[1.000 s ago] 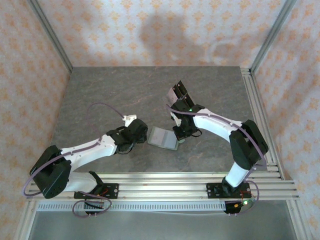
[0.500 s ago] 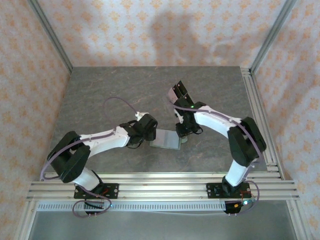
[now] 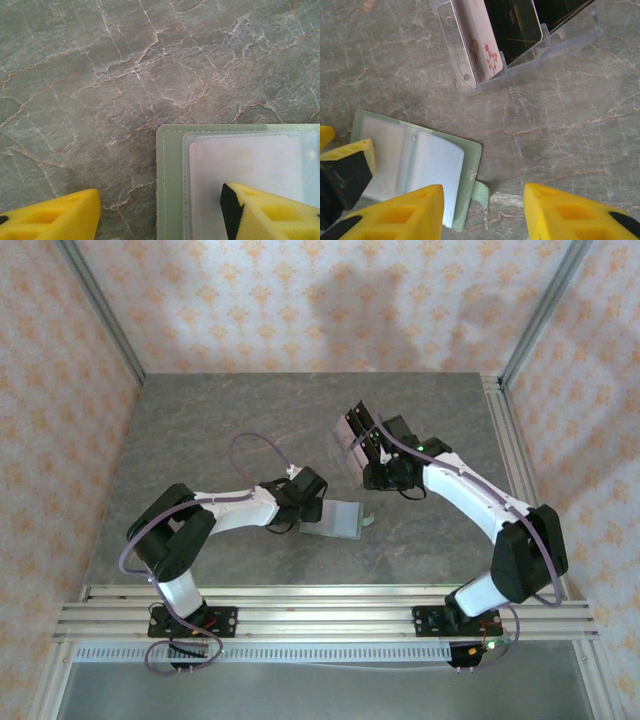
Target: Put the credit cards into the card holder
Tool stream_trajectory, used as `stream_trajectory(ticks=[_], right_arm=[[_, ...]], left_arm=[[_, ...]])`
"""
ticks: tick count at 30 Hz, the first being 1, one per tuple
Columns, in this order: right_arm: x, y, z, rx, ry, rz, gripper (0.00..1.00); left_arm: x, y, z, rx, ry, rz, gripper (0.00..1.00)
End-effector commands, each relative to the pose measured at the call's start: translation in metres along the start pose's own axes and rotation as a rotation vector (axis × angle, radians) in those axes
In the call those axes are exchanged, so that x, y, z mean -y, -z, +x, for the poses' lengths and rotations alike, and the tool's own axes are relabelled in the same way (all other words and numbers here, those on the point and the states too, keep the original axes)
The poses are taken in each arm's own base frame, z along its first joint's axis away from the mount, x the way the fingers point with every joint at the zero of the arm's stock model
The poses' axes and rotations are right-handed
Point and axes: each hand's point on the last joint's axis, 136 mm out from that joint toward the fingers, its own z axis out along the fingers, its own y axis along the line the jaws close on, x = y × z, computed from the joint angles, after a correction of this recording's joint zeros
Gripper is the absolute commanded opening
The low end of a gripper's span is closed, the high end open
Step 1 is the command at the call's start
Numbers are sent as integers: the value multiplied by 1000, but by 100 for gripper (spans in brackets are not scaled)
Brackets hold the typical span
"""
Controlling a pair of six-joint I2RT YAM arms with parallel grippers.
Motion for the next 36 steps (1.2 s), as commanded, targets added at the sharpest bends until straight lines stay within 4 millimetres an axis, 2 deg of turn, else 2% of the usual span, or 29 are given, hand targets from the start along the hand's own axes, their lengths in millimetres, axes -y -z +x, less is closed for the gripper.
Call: stream_trajectory(ticks=[1,8,15,22,28,36], right_arm=[[-12,-3,-21,21,-15,-32,46],[-22,-20,-37,-14,13,-41,45],[-26,-37,-49,-57,39,-23,45],[-23,-53,-62,-85,79,35,40],[-18,-70,-66,-118,117,101,36],[-14,-85,-69,-145,172,174,31]], left_arm=[[-11,0,3,8,-28,-60,66],[-22,2,14,7,4,-77,66],[-22,10,15,20,52,-50,66],[-23,30,1,77,88,-34,69],[-31,49,-13,139,115,-59,71],[-44,60,-14,164,138,-80,71]])
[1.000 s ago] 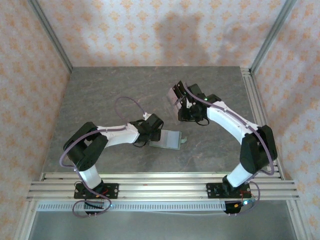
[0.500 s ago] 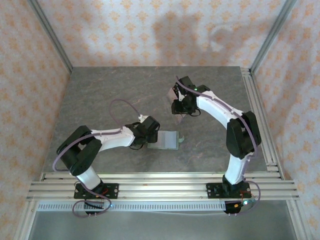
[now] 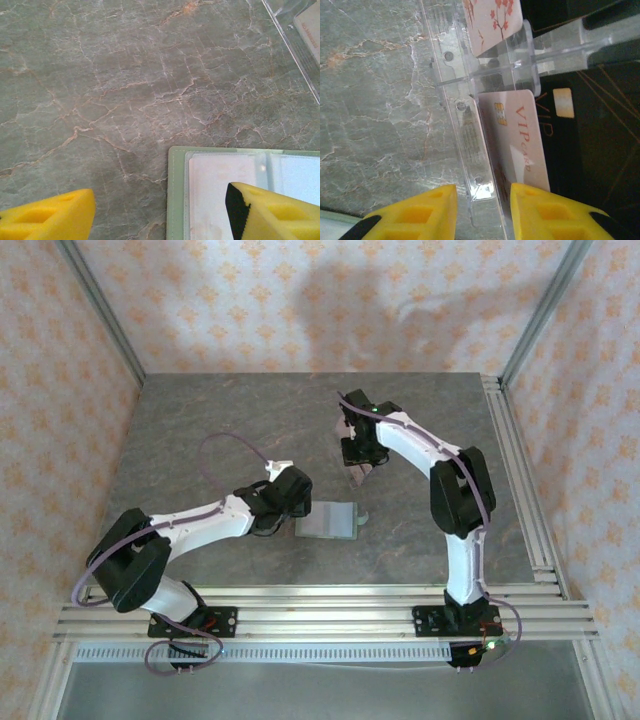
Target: Put the credit cards into the card holder
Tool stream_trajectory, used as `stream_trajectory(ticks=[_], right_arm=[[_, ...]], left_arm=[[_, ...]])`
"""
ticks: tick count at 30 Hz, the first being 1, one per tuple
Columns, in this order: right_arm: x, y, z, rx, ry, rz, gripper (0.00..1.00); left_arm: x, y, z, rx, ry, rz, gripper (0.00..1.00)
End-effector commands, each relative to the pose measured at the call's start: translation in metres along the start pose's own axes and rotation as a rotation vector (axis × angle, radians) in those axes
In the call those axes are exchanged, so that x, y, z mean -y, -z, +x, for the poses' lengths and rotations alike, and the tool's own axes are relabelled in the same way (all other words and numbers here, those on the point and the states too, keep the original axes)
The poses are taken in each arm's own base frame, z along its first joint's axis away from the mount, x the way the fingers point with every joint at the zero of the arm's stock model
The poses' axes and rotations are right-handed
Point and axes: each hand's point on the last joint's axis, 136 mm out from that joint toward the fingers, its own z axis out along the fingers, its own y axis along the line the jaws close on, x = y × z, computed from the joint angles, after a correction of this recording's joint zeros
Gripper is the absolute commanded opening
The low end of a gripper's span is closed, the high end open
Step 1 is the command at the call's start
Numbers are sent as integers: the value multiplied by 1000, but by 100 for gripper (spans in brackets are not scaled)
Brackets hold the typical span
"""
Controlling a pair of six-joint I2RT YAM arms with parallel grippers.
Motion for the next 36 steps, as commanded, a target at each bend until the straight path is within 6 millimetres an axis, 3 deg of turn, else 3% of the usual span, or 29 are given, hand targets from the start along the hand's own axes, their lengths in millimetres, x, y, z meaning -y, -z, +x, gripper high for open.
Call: stream_trajectory(ticks=[1,15,25,36], right_arm=[[4,-1,2,-26,49,66,30],[0,-8,4,-55,108,113,23],[-8,24,-8,28,113,98,26],[2,17,-6,15,126,161,27]], left_arm=[[-19,4,3,10,8,-66,71],[-24,3,4,10,20,-70,71],[-23,1,6,6,22,-66,71],[-23,0,6,3,22,-69,71]])
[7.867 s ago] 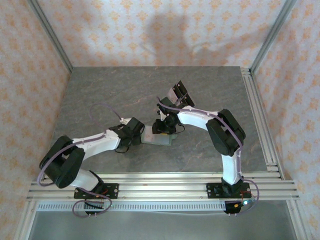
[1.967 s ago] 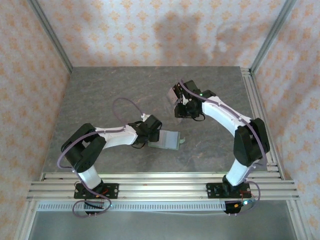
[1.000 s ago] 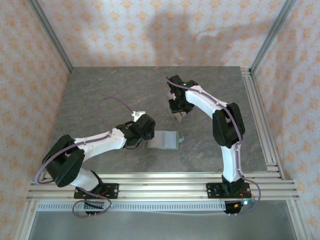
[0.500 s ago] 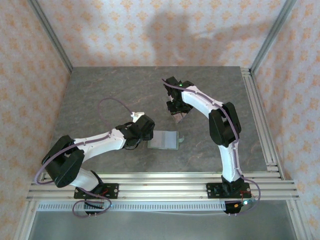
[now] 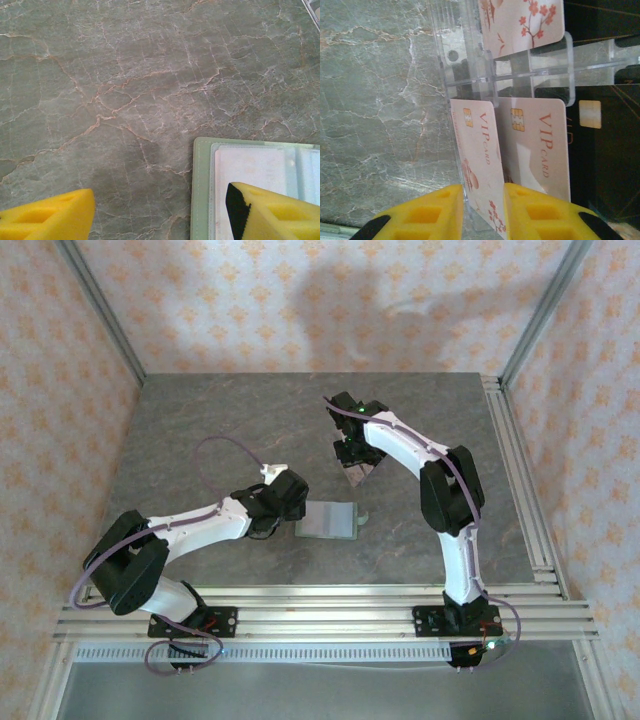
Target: Put the credit cards into the card holder
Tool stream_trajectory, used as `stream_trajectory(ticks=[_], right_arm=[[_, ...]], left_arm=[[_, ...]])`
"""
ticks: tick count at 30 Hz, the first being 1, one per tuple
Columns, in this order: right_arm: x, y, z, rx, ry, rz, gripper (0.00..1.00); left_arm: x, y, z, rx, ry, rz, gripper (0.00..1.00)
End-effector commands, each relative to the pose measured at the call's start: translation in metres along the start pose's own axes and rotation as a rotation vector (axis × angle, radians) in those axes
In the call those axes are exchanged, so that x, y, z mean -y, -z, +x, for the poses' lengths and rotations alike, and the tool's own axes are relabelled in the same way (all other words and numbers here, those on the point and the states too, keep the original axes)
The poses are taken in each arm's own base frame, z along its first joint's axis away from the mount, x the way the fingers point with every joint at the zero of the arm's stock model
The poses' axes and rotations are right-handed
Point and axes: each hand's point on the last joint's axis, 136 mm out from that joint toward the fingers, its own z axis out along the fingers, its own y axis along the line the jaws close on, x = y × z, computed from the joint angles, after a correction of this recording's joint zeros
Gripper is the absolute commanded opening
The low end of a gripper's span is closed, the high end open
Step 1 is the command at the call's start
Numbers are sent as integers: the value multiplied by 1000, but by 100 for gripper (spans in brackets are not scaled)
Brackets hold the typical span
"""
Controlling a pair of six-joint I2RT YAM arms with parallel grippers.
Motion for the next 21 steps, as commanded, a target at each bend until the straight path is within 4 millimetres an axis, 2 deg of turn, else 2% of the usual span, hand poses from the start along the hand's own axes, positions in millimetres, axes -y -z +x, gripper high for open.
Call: stream_trajectory(ticks=[1,13,21], right_arm=[[9,15,-3,17,23,56,27],[3,-9,2,-40,39,46,27],[-2,-10,3,-46,45,33,25]], left_arm=[[-8,2,-3,18,20,-26,71],[-9,1,-3,20,24,-27,71],[-9,0,-2,20,24,-28,71]])
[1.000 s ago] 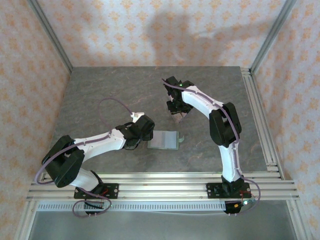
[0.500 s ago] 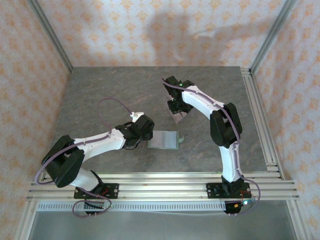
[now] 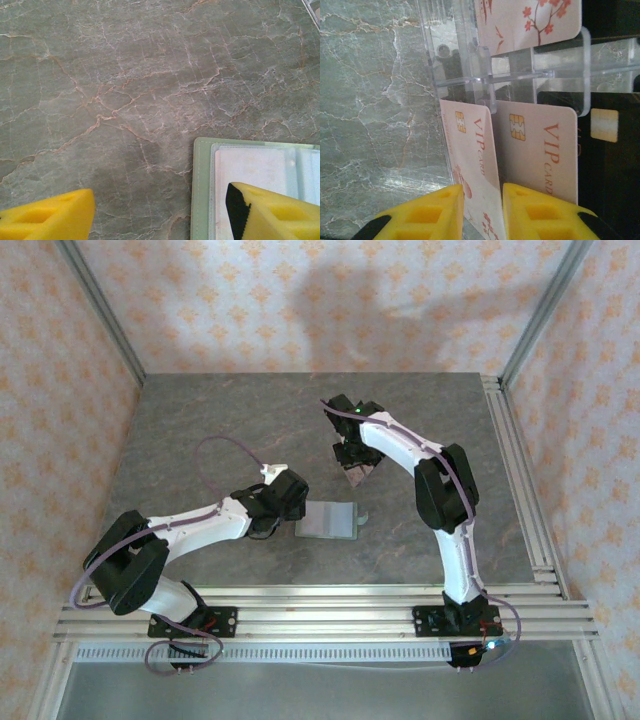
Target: Put the credit cards into the card holder
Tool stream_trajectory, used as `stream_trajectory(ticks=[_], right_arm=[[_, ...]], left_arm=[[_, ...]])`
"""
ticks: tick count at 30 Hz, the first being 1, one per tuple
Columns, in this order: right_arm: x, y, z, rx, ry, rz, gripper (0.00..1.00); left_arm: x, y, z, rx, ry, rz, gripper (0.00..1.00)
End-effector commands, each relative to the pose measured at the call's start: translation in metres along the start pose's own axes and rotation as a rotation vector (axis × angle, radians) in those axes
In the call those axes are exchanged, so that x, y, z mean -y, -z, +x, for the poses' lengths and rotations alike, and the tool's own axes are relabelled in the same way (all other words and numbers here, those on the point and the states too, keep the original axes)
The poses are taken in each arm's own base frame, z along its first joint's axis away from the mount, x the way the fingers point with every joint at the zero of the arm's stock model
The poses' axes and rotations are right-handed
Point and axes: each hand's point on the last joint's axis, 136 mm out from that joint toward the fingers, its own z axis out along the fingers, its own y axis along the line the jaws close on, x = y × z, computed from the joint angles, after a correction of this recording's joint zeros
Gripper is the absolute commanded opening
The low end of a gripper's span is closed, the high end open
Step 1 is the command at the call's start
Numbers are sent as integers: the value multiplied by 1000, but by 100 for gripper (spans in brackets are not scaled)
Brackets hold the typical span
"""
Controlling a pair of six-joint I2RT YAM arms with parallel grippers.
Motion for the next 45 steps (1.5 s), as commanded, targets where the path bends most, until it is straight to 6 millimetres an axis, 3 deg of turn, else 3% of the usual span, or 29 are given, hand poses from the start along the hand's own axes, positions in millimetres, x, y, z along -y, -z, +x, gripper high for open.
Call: stream_trajectory(ticks=[1,19,24,32,38,45], right_arm=[[-3,4,1,-11,21,2,24],[-17,9,1,-14,3,-85,1],[-19,15,-1,-17,-6,-125,0],[-13,61,-15,86,-34,-157,0],[-23,97,-17,155,-69,-253,0],[-39,121,2,210,-113,-358,0]], left_arm=[[-9,0,-2,19,23,-29,71],[-10,1,-2,21,25,-32,71],[-10,1,-2,20,22,-32,71],[-12,1,-4,17,-9,-46,71],[-18,-2,0,1,-42,-71,71],[-40,-4,14,-31,-53,-165,71]])
